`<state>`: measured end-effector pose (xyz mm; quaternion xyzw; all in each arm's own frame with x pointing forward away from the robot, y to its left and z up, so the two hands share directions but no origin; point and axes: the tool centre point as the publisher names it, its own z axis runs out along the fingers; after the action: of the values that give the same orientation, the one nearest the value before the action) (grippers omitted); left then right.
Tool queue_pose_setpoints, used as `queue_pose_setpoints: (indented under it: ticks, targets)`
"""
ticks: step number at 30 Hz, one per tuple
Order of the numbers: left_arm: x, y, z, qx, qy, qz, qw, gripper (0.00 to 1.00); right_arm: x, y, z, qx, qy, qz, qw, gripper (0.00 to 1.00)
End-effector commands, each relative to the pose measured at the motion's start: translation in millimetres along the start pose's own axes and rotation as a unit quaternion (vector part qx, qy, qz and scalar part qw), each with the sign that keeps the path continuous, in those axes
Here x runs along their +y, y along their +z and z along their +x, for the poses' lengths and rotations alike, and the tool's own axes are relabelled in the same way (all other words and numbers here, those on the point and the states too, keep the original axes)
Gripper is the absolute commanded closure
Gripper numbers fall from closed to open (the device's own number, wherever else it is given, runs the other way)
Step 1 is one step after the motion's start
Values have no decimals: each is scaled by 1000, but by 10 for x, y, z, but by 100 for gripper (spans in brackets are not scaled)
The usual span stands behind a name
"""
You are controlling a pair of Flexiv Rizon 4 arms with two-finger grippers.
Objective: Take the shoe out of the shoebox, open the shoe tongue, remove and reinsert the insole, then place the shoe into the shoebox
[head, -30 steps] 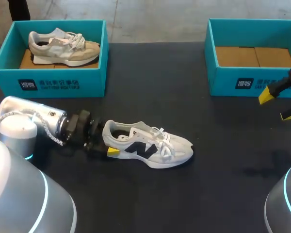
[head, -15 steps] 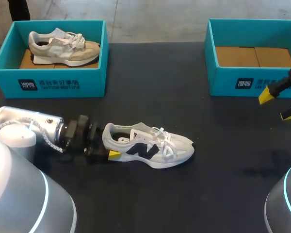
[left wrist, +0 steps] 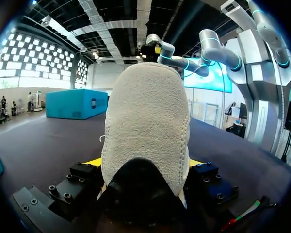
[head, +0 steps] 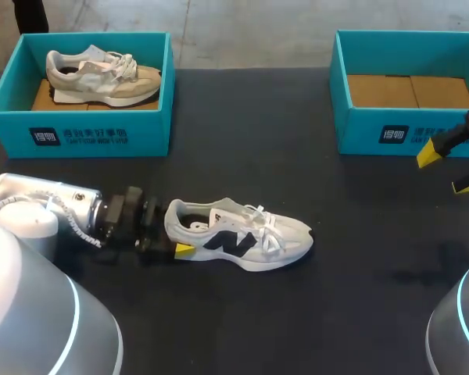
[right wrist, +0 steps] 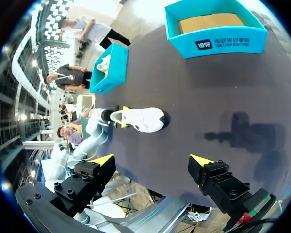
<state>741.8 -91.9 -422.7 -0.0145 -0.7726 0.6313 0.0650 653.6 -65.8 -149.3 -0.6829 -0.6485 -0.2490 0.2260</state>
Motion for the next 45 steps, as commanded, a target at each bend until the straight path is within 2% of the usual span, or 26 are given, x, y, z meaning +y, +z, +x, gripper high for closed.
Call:
queue_pose_setpoints:
  ticks: [1,9,40,45]
  targets:
    - [15,54,33,-6,-2,-3,1000,100,-1,9,0,-1,1,0,1000,0]
    - [8,74,31,-28,-6,-1,1000,100,-1,9,0,-1,1,0,1000,0]
    - [44,91,29,-29,-7,-3,1000,100,-1,9,0,-1,1,0,1000,0]
    - [44,91,29,-29,-7,-3,1000,100,-5,103,288,-37,-16,-19,999,0]
